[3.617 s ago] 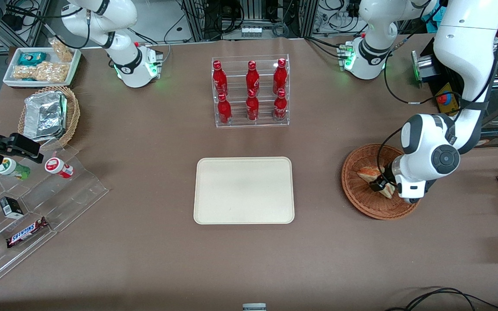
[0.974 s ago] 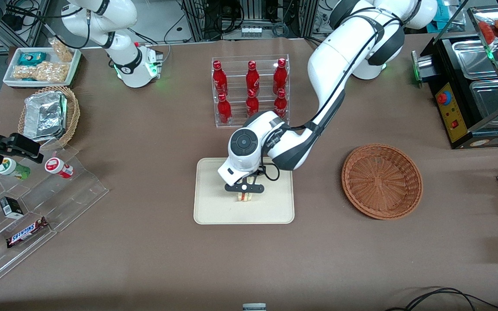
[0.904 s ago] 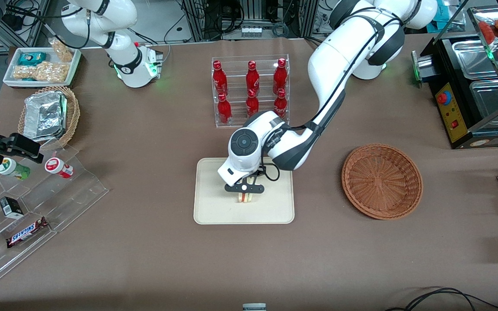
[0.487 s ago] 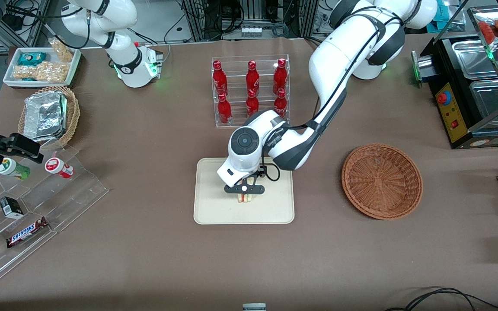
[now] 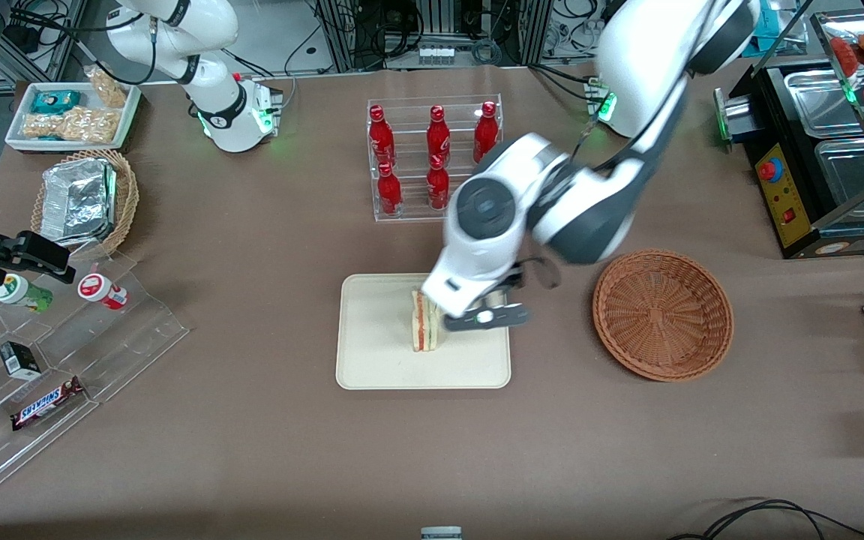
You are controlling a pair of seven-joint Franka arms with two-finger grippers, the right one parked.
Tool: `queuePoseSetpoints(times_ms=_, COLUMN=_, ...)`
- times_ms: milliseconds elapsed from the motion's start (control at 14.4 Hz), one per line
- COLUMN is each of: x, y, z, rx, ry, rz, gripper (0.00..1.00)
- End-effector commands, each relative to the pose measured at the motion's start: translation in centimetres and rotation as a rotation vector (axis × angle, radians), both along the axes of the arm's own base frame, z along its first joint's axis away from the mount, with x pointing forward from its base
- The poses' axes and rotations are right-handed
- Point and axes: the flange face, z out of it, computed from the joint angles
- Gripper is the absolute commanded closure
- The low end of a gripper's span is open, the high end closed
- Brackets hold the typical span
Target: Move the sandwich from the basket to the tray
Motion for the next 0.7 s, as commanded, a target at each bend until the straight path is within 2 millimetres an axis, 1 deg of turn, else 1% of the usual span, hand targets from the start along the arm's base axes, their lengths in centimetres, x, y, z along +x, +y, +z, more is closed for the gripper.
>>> queuePoseSetpoints(times_ms=0, x=-0.8, y=7.3, z=6.1, rx=0.024, ry=0.069, rz=-0.016, gripper=0.0)
queuePoseSetpoints(times_ms=70, x=-1.0, y=10.8, z=8.3, rx=0.023, ry=0.117, rz=-0.045, gripper=0.0)
queuePoseSetpoints(times_ms=209, x=-0.9, y=18.2, z=11.6, rx=0.03, ry=0.173, rz=-0.068, gripper=0.0)
queuePoseSetpoints(times_ms=278, x=-1.0, y=21.7, z=12.7, rx=0.034, ry=0.201, rz=-0.063, gripper=0.0)
queuePoseSetpoints(times_ms=348, x=-1.5, y=24.2, z=13.3, rx=0.045, ry=0.23, rz=-0.036, gripper=0.0)
queuePoseSetpoints(times_ms=417, x=-2.6, y=26.5, z=13.4, rx=0.06, ry=0.243, rz=-0.005, gripper=0.0)
queuePoseSetpoints(times_ms=487, x=-3.4, y=28.5, z=13.0, rx=0.069, ry=0.23, rz=0.028, gripper=0.0)
queuePoseSetpoints(times_ms=557, x=-4.6, y=29.1, z=12.1, rx=0.081, ry=0.195, rz=0.03, gripper=0.0)
queuePoseSetpoints(times_ms=626, x=-5.8, y=29.2, z=11.6, rx=0.091, ry=0.164, rz=0.026, gripper=0.0)
